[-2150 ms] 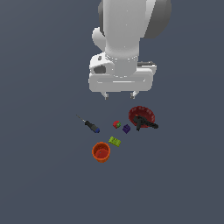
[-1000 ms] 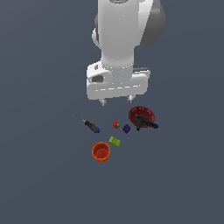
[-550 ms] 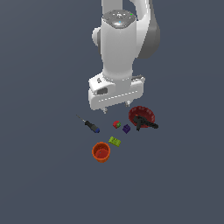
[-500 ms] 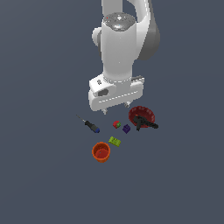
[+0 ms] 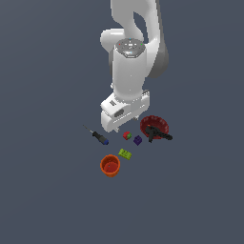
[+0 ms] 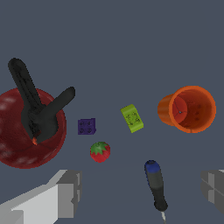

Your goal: Pick up a designated object from a clutter of objects.

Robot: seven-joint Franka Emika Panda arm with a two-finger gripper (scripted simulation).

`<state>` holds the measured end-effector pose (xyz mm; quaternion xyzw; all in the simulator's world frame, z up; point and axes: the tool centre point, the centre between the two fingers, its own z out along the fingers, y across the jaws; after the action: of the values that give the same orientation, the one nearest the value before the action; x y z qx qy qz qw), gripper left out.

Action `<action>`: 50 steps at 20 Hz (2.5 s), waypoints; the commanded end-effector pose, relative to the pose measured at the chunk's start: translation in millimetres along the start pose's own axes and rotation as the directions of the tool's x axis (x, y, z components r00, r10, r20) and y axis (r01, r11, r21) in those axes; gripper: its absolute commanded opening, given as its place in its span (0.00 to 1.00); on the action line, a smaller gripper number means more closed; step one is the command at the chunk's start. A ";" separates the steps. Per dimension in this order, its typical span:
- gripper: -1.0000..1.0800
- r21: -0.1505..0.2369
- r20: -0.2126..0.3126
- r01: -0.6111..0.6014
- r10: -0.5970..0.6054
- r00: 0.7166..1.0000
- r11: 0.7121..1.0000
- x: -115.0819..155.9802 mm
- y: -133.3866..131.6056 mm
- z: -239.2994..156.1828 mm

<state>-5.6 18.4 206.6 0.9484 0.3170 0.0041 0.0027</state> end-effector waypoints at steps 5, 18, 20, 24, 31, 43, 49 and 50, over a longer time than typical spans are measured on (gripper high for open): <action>0.96 -0.002 0.005 0.180 -0.180 0.984 0.984 -5.7 -5.6 28.8; 0.96 0.002 0.009 0.516 -0.516 0.856 0.856 -20.8 -21.5 82.6; 0.96 0.003 0.008 0.563 -0.563 0.826 0.826 -23.5 -24.5 90.4; 0.96 0.006 0.006 0.651 -0.651 0.759 0.759 -29.1 -30.8 105.4; 0.96 0.008 0.001 0.754 -0.754 0.657 0.657 -37.0 -40.0 124.3; 0.96 0.010 -0.002 0.805 -0.805 0.593 0.593 -41.8 -45.7 134.7; 0.96 0.010 -0.002 0.805 -0.805 0.593 0.593 -42.3 -45.9 144.2; 0.96 0.010 -0.002 0.806 -0.806 0.592 0.592 -42.3 -46.2 147.6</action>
<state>-65.3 29.4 62.8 0.7034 0.7108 0.0001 0.0002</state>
